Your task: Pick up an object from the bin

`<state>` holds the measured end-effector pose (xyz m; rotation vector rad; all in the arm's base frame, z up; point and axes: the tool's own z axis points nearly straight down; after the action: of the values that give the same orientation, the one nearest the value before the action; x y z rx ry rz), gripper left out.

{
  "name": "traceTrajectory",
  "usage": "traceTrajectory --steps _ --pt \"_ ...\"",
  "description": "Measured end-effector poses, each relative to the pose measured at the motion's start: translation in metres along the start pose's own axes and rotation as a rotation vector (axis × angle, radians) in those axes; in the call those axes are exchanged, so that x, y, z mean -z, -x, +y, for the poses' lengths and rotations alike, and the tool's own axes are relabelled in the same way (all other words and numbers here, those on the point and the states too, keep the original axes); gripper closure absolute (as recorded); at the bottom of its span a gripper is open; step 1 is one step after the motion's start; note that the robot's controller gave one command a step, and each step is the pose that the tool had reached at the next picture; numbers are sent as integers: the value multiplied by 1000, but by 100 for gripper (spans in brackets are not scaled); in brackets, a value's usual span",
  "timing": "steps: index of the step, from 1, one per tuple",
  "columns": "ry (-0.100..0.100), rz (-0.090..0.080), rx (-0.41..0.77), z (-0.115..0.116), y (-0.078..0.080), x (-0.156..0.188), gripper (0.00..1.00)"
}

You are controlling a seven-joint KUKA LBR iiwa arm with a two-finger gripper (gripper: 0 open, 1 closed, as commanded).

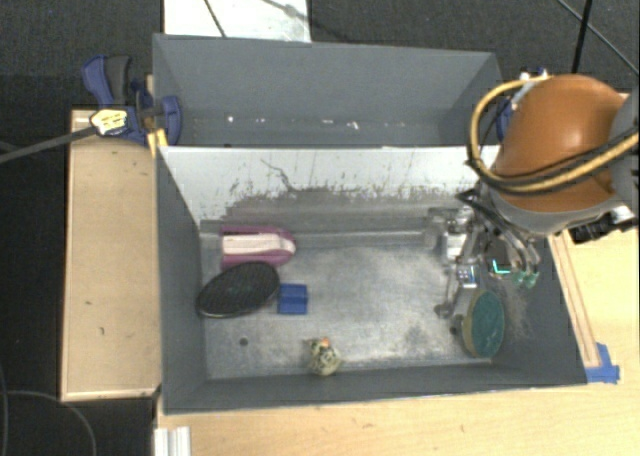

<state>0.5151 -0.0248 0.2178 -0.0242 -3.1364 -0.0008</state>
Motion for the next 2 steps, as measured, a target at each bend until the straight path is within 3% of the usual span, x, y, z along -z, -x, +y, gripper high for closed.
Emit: traceTrajectory --steps 1,2 --pt "1 -5 -67 32 -10 -24 0" --pt "-3 -1 24 -85 -35 -108 0"
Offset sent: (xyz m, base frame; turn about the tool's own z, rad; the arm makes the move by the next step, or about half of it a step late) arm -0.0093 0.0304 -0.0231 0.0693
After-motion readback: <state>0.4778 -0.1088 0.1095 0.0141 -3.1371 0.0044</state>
